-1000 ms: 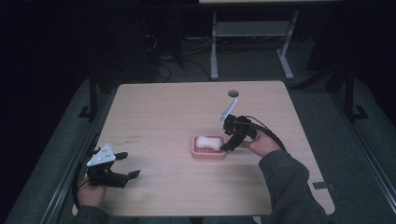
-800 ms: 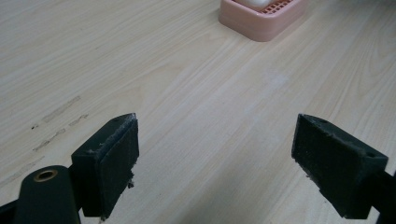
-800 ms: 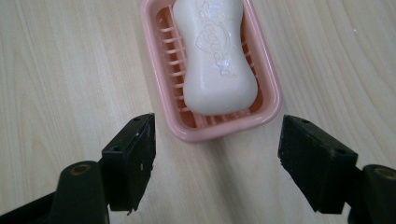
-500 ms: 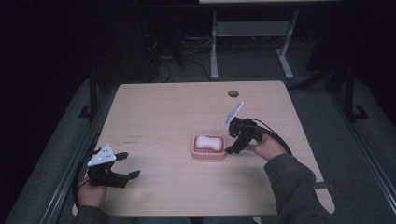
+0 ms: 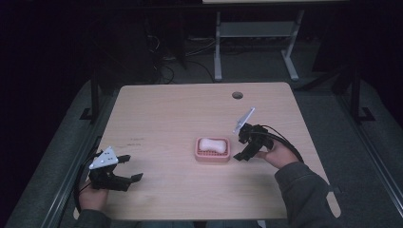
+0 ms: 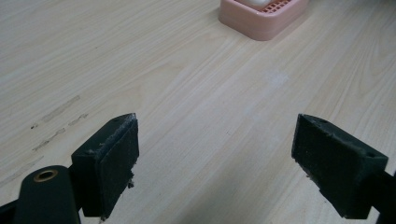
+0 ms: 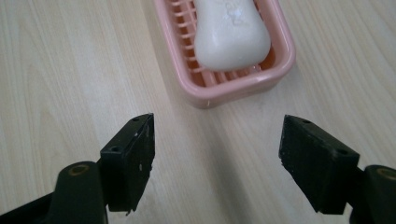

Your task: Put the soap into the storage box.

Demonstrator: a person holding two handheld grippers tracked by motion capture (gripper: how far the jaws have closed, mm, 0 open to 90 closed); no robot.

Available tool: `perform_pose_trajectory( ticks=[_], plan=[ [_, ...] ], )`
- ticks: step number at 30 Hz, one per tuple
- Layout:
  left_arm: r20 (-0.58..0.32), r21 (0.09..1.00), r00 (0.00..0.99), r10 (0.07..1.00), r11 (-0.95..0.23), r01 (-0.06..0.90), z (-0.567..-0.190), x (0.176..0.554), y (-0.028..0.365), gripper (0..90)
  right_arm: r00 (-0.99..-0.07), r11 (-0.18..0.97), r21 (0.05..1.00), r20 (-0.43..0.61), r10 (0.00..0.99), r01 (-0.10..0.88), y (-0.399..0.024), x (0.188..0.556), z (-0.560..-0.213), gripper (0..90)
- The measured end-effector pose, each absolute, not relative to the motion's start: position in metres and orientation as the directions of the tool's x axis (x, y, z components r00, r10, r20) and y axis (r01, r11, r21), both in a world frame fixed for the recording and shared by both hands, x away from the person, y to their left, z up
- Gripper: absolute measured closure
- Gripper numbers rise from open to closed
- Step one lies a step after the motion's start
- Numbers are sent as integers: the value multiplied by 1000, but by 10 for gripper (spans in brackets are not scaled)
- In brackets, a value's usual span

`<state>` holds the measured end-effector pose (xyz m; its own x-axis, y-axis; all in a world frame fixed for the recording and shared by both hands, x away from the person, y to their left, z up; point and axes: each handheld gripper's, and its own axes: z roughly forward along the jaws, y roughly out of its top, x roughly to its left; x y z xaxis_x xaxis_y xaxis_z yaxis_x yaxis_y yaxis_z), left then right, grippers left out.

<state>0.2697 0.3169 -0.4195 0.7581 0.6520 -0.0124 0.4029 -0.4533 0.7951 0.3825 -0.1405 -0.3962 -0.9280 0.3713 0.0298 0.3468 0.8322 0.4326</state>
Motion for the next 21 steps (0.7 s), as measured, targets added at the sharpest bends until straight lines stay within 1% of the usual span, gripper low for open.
perform_pose_trajectory(
  ticks=[21],
  plan=[
    [-5, 791, 759, 651, -462, 402, -420, 270, 317, 148, -908, 796, 464, 43, 417, 388, -170, 364, -407, 259]
  ],
)
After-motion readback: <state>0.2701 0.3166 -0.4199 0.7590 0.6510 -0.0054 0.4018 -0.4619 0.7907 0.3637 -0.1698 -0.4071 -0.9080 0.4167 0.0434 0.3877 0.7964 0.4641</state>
